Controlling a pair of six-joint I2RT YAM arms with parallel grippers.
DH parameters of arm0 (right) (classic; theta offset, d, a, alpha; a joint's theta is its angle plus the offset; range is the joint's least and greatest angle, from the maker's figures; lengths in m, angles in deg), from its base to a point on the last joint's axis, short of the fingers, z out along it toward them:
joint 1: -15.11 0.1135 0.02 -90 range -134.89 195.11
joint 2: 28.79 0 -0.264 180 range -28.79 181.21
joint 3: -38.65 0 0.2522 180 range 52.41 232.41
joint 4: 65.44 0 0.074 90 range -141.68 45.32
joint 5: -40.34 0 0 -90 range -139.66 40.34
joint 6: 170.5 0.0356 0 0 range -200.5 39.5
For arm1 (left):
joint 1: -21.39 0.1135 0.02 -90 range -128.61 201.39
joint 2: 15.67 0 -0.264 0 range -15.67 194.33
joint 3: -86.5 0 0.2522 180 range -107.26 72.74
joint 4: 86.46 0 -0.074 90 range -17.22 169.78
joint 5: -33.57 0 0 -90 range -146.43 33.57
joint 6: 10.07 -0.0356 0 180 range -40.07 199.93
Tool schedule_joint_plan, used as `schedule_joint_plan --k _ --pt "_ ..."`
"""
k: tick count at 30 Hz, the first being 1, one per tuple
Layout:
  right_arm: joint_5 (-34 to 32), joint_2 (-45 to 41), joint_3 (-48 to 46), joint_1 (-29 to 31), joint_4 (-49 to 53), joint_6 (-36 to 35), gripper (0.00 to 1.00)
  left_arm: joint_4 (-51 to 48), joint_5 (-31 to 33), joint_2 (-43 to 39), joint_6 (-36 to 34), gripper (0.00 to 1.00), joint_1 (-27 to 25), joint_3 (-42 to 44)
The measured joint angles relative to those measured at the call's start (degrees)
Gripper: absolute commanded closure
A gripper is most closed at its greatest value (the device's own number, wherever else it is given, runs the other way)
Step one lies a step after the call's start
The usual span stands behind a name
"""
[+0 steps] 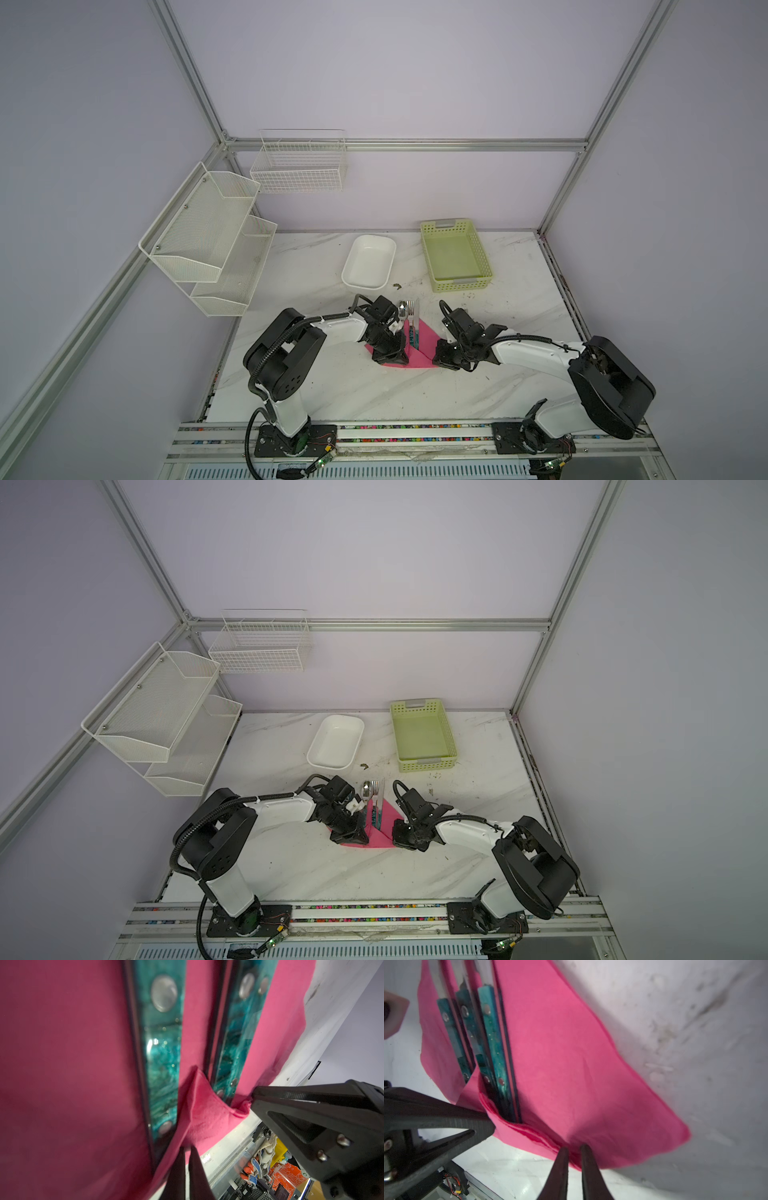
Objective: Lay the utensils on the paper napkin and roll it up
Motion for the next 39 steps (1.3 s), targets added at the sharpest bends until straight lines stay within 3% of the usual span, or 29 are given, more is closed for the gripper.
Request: schedule_joint_plan --k 4,13,21,32,39 --pt "-1.86 -1.77 0.00 -2.16 2.97 -0.17 0.80 0.00 0.04 0.00 0.00 0.92 0.00 0.00" --pt "-3.10 -2.67 2.32 -8.31 5.18 -2.58 0.59 0.00 0.04 0.00 0.00 0.92 0.00 0.00" --pt "-2.60 1.68 3.76 -10.12 4.94 -5.60 0.57 0.00 0.04 0.00 0.00 0.92 0.00 0.00" --pt "6.54 4.20 3.82 -10.69 0.33 -8.24 0.61 -0.02 0.04 0.00 0.02 0.92 0.00 0.00" --pt "14.99 2.78 1.05 -10.69 -3.08 -8.07 0.57 -0.02 0.07 0.00 0.02 0.92 0.00 0.00"
